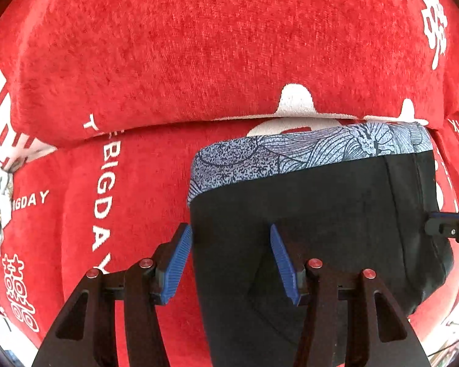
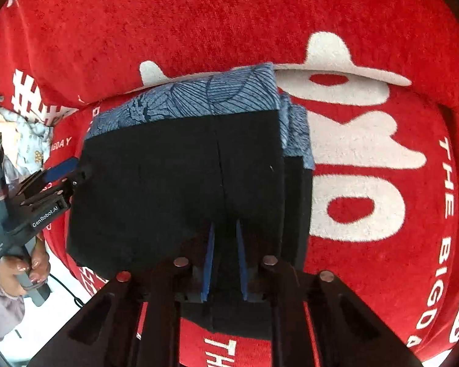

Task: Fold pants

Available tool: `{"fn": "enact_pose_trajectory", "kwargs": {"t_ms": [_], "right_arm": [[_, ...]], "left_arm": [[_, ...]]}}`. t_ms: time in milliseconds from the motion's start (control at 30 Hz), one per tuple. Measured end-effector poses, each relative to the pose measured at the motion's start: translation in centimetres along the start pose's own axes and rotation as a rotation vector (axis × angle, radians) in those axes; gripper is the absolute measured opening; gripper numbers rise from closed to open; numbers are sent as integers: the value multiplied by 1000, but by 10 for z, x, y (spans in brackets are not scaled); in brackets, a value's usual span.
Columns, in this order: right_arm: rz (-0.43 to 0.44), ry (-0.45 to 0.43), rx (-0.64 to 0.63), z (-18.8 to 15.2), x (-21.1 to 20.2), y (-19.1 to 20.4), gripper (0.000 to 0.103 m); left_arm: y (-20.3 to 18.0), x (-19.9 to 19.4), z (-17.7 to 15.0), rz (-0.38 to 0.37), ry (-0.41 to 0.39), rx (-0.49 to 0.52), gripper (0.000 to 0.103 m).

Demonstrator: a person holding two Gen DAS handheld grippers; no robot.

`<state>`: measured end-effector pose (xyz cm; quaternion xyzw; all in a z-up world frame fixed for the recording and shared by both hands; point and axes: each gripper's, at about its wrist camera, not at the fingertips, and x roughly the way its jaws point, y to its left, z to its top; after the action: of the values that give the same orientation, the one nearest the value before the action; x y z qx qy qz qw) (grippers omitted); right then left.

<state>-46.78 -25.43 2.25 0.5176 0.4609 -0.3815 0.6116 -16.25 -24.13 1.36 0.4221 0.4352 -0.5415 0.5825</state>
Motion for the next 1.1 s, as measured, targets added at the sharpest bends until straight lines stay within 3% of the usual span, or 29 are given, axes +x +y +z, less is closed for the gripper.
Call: {"fn": "enact_pose_trajectory", "kwargs": {"t_ms": [67,133,200,233,333,367,467,567,633,700,833,1000,1100], "right_arm": [[16,2,22,1,-4,-3,13],[28,-35,34,6,-15,-6,22],[4,-98,38,16,-28,-9,55],[8,-127,54,24,-33,-13,63],[70,-145,112,50,-31,-28,64],[67,-138,124,60,-25,-30,60],[100,-57,183,76,-3,-41,34],[78,-57,106,79,-12,-38,10],[48,-38,69,78,-15,-35,7],[4,-19,62,76,-10,-38,0],[-90,24,108,70,5,-50,0],[110,-10,288,42,-9,-76,2],[96,-10,294,25,-17,-74,9]], "left_arm": [[9,1,6,-28,20,-28,55],[20,1,14,-39,29,-64,55],[34,3,27,-65,23,-114,55],[40,5,33,-70,17,-139,55],[56,11,46,-65,0,-187,55],[61,15,48,-69,7,-205,55],[70,28,47,-121,51,-236,55],[72,28,47,-140,46,-221,55],[70,31,46,-154,48,-213,55],[62,38,45,-121,49,-182,55],[50,47,44,-47,56,-146,55],[55,41,44,-45,47,-159,55],[58,36,43,-47,47,-173,55]]}}
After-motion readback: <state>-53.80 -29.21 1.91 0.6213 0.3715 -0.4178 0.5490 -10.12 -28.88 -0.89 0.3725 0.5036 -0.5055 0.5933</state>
